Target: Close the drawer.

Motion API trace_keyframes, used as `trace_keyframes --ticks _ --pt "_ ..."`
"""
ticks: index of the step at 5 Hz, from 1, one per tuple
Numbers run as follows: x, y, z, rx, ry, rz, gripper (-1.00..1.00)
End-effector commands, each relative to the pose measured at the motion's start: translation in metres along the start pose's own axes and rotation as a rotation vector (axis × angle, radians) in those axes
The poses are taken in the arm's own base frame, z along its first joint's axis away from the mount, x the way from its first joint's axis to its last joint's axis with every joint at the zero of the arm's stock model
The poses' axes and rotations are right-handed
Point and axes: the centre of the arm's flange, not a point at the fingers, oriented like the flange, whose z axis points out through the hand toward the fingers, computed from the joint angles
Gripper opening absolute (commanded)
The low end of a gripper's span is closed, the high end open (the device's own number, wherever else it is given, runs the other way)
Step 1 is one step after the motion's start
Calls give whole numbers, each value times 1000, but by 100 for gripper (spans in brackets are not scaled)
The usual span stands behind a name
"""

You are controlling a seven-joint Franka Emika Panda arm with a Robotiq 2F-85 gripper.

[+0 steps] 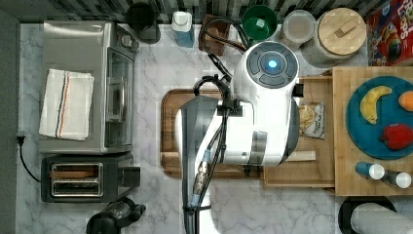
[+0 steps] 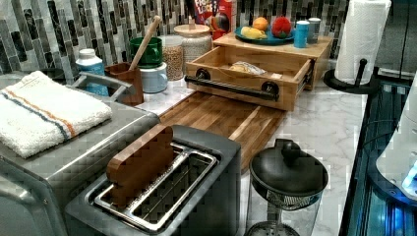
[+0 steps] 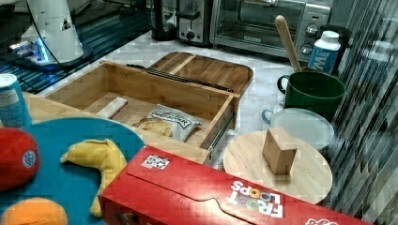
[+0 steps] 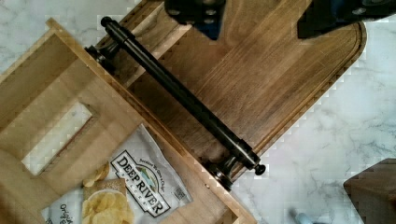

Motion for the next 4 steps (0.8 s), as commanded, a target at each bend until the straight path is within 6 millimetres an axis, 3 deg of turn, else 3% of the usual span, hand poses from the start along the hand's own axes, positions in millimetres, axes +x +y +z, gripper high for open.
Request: trace_keyframes --ticks 1,2,3,4 --pt "0 -1 0 6 -4 -11 -100" --pt "0 -1 0 6 -4 -11 -100" --pt "11 4 4 4 -53 -38 100" --pt "5 -3 10 -1 -70 -152 100"
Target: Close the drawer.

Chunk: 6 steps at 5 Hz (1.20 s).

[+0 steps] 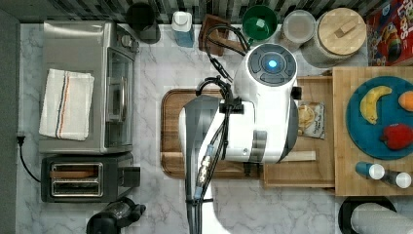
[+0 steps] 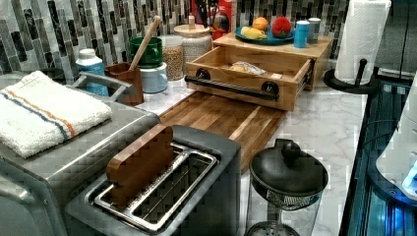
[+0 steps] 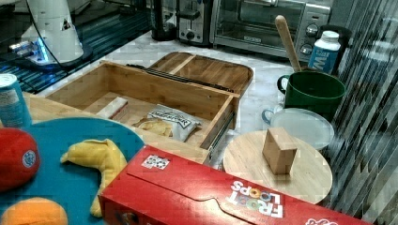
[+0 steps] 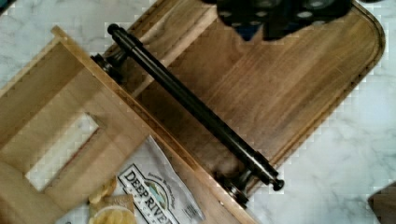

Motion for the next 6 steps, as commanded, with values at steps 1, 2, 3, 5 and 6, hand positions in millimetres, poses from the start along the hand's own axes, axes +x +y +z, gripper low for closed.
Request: trace_keyframes --ticks 1,2,3,5,6 --pt "-15 -14 -7 38 -6 -323 100" --pt "-37 -22 11 61 7 -511 100" --pt "-53 -28 27 37 67 -650 100" --pt "-66 -36 62 16 7 -711 -100" --pt "-73 -36 92 9 25 -733 -100"
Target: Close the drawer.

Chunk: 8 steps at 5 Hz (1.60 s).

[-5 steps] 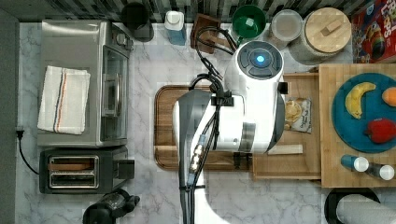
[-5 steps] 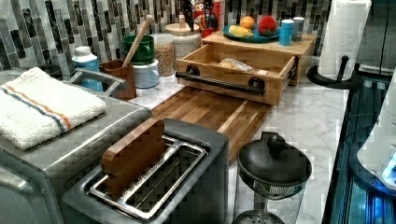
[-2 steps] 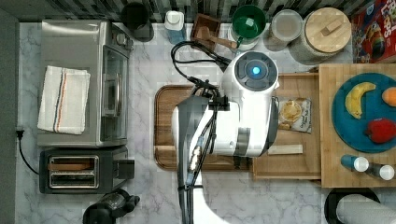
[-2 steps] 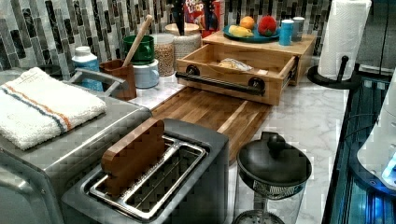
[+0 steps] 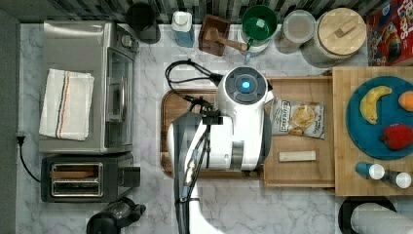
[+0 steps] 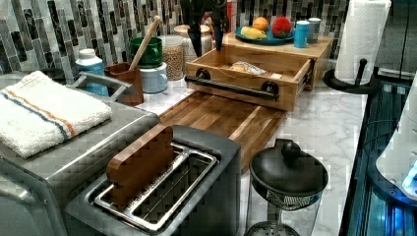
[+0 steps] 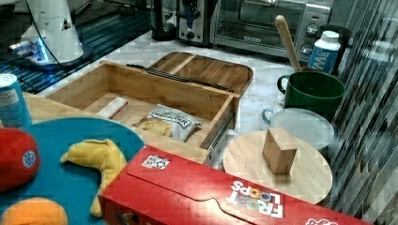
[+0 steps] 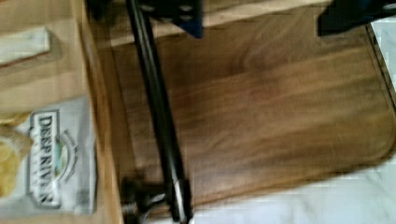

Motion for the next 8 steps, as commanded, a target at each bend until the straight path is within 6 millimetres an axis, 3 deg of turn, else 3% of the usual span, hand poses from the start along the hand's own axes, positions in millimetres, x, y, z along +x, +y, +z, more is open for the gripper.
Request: trace_keyframes --ticks 1,3,4,6,8 --pt "-28 -36 53 -44 17 -198 -100" --pt "-39 -17 106 -96 92 -263 -100" --pt "-39 -3 116 -112 92 -270 -100" --pt "-24 15 115 -159 95 -323 -100" --pt "-2 61 112 -182 116 -368 -100"
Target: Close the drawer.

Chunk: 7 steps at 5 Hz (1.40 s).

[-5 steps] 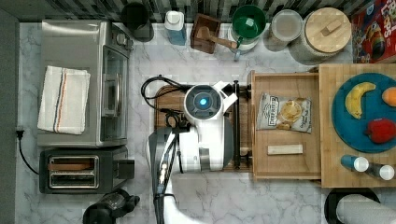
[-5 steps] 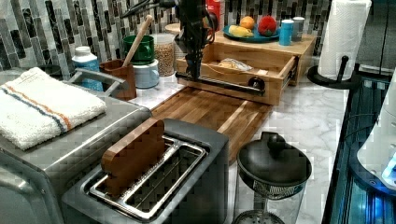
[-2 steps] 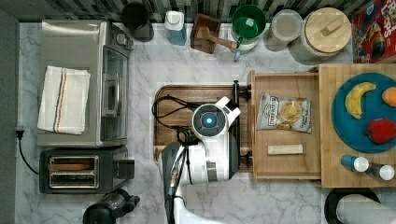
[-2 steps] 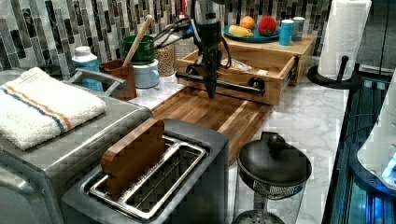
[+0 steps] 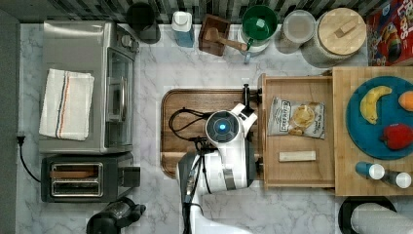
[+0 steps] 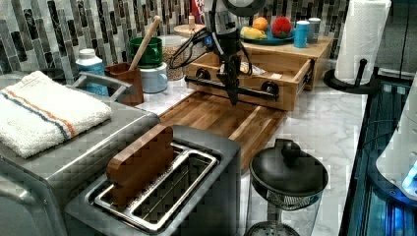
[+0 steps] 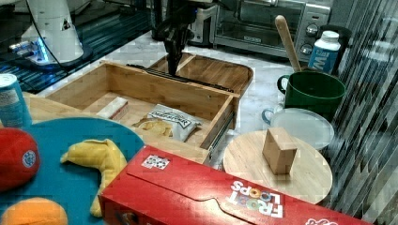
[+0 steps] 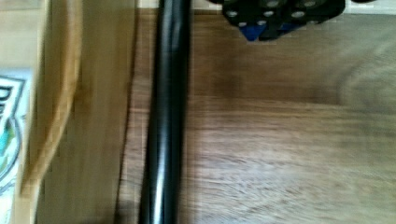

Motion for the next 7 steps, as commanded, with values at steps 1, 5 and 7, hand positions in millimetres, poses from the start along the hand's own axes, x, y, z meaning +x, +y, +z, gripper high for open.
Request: trace_keyframes --ticks 1,5,7 --pt "22 84 -22 0 97 -48 -100" --pt "13 242 -18 15 89 21 -100" --pt "2 329 -20 22 95 1 -100"
